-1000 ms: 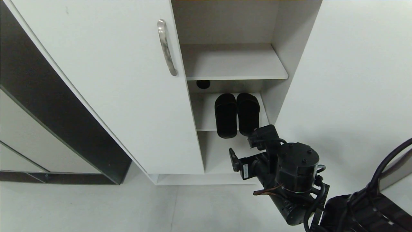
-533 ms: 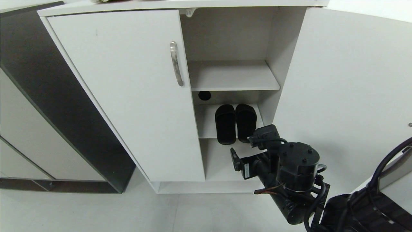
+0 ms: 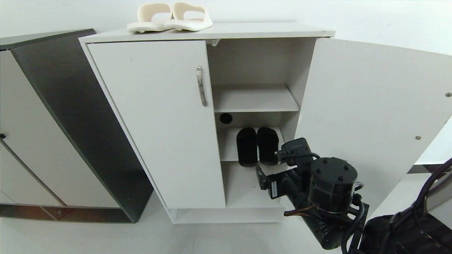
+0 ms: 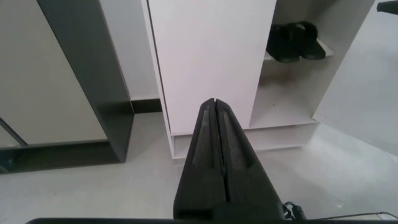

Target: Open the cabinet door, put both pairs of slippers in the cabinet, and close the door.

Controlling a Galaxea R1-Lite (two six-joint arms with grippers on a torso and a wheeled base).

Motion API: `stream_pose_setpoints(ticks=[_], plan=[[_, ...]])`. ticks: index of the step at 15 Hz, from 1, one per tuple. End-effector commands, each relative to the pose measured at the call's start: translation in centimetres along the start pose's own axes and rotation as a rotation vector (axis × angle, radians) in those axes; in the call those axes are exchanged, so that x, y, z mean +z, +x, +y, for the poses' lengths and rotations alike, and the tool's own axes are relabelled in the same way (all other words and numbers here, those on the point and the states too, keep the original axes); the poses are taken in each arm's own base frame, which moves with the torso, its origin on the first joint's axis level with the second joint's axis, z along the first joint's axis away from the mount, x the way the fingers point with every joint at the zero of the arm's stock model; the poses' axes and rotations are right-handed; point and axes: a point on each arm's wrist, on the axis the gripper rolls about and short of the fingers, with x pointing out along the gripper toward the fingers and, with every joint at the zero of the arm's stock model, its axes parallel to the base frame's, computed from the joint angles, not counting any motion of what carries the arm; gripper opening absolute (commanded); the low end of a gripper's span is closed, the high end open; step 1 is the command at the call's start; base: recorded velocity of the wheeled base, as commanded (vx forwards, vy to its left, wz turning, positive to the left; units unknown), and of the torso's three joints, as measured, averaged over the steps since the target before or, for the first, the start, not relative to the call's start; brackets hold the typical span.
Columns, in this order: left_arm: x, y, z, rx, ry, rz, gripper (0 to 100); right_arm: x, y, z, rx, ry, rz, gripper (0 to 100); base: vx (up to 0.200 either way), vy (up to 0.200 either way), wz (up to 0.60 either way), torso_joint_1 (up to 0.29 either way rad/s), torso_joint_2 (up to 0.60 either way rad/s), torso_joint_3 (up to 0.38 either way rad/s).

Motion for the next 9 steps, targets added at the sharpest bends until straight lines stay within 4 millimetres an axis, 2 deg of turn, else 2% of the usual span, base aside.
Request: stream_pose_setpoints(ticks=[1, 6, 9], plan=[[0.01, 0.00, 0.00, 0.001, 0.000, -0.001, 0, -0.24, -0.36, -0.39, -0.002, -0.009, 0.012, 100, 0.000, 0.000, 0.00, -0.002, 0.00, 0.110], [0.01, 0.00, 0.00, 0.001, 0.000, -0.001, 0, -0.46, 0.01, -1.19, 0.035, 0.013, 0.026, 100, 0.000, 0.000, 0.00, 0.000, 0.00, 0.010], [0.01, 0.00, 0.00, 0.001, -0.003, -0.001, 0, -1.05, -0.19, -1.33, 0.039, -0.004, 0.046, 100, 0.000, 0.200, 0.00, 0.001, 0.00, 0.005]])
